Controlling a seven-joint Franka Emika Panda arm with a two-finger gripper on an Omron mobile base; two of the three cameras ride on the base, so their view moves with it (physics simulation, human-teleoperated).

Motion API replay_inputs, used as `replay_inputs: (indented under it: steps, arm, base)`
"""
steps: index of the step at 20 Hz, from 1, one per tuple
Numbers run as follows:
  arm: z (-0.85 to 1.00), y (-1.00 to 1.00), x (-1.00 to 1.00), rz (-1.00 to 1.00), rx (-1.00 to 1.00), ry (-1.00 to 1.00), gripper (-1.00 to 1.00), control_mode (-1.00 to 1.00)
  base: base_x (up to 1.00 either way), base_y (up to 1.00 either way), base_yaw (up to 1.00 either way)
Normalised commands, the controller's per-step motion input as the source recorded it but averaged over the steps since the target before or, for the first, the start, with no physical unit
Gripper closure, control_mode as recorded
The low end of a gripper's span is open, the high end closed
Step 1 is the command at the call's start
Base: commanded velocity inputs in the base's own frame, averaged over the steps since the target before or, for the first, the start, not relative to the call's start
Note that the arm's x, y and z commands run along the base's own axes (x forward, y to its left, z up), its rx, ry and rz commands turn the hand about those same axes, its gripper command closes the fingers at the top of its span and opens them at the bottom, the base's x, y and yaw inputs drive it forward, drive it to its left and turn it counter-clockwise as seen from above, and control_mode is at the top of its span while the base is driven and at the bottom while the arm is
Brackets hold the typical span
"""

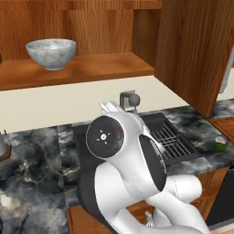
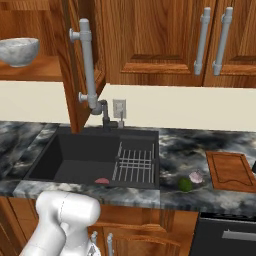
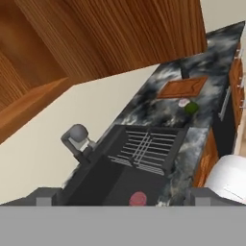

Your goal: Open the cabinet. Place the bowl and condiment on the counter. Then place the lime and garlic on the cutting board.

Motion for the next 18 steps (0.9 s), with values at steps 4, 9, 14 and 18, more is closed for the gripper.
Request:
replay_inputs:
  steps: [4,9,14,18]
  arm:
    - [0.23,0.06,-0.01,-0.03,0.11,-0.04,-1.00,-1.00]
    - [0.42,0.04,0.00,-0.04,0.07,-0.06,-1.00,-1.00]
    - [0.38,0.11,0.00,-0.05,0.07,-0.05,-1.00,-1.00]
    - [0.29,0.12,0.00,-0.06,0.08,-0.06,-1.00,-1.00]
  base:
    - [0.00,0.00,0.00]
    - [0.00,0.00,0.00]
    - [0.00,0.00,0.00]
    - [0.00,0.00,0.00]
